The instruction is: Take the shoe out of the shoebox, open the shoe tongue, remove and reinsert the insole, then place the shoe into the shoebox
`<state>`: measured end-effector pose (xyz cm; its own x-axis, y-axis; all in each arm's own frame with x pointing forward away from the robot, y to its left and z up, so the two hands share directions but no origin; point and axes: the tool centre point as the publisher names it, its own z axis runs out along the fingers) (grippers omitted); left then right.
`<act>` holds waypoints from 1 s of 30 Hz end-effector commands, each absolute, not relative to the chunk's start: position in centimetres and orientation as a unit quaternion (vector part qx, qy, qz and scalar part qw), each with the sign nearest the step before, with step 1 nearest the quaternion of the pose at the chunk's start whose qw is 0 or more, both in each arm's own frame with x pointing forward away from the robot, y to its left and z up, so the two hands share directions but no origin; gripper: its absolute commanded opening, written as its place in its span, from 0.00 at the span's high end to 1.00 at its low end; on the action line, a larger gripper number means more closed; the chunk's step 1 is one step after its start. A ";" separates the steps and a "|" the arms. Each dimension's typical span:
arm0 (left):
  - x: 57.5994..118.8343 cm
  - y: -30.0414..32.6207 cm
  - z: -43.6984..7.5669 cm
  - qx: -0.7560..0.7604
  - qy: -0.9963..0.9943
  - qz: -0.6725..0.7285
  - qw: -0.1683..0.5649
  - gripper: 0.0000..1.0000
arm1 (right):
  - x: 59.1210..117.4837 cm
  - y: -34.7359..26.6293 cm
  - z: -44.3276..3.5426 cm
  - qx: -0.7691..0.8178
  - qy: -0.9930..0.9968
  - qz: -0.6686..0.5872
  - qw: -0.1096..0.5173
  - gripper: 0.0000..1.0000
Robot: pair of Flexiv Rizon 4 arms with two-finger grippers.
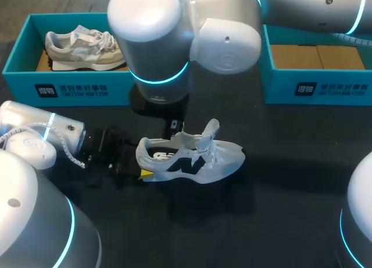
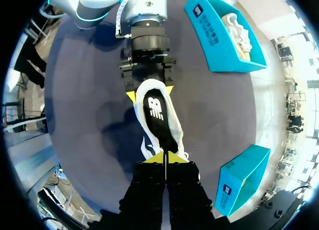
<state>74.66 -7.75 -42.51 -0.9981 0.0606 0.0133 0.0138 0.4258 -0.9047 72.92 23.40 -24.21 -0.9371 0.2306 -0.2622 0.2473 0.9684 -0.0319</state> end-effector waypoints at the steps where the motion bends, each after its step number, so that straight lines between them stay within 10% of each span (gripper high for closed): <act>1: 74.7 -7.9 -42.8 -0.022 -0.845 0.534 0.022 1.00 | 72.9 23.4 -24.3 0.122 0.984 -0.032 0.129 1.00; 30: 74.7 -7.9 -42.8 -0.022 -0.845 0.534 0.022 1.00 | 75.5 25.0 -33.5 0.068 0.997 -0.023 0.041 1.00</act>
<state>74.66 -7.76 -42.51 -0.9981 0.0606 0.0133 0.0138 0.4258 -0.9047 75.19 25.00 -32.52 -0.9863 0.1338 -0.0961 0.1387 0.9893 -0.0457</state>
